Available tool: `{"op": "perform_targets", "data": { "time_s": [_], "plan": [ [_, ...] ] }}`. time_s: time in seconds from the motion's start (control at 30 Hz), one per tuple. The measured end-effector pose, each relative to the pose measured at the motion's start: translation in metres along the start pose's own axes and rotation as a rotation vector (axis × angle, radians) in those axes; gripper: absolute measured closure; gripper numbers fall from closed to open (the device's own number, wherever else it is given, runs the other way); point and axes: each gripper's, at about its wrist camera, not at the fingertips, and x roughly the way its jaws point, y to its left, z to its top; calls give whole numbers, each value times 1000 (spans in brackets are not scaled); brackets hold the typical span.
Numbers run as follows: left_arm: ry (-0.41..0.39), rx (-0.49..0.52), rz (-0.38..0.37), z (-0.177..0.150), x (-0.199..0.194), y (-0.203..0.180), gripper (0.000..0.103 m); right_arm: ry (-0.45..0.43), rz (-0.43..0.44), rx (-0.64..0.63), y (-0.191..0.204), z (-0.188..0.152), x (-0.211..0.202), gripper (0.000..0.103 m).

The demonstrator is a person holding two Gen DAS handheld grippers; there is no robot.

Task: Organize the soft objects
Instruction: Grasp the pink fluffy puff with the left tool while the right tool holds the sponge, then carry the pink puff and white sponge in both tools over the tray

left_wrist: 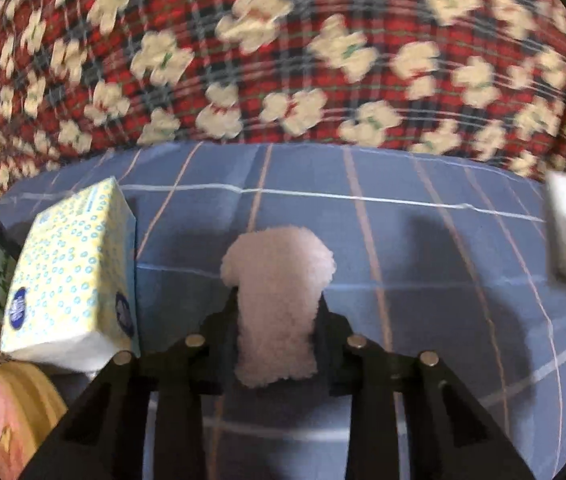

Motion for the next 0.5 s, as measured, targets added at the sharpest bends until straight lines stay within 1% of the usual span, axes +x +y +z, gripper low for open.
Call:
{"op": "perform_targets", "data": {
  "time_s": [0.07, 0.1, 0.17, 0.27, 0.3, 0.37, 0.47, 0.5],
  "plan": [
    [-48, 39, -24, -9, -18, -1, 74, -17, 5, -5, 1, 0, -3, 59],
    [-86, 54, -36, -14, -29, -1, 74, -24, 5, -9, 2, 0, -4, 59],
    [-192, 114, -27, -27, -55, -4, 74, -36, 3, -14, 3, 0, -7, 59],
    [-323, 173, -8, -45, -85, 0, 74, -71, -16, -30, 7, -3, -15, 59],
    [-358, 178, -17, -50, -94, 4, 74, -83, -21, -36, 8, -3, -18, 59],
    [-429, 166, -80, -61, -112, 21, 74, -112, -43, -54, 14, -5, -26, 59],
    [-524, 156, -113, -74, -132, 48, 74, -138, -74, -87, 26, -9, -33, 59],
    [-541, 151, -117, -76, -136, 54, 74, -142, -76, -95, 29, -10, -35, 58]
  ]
}}
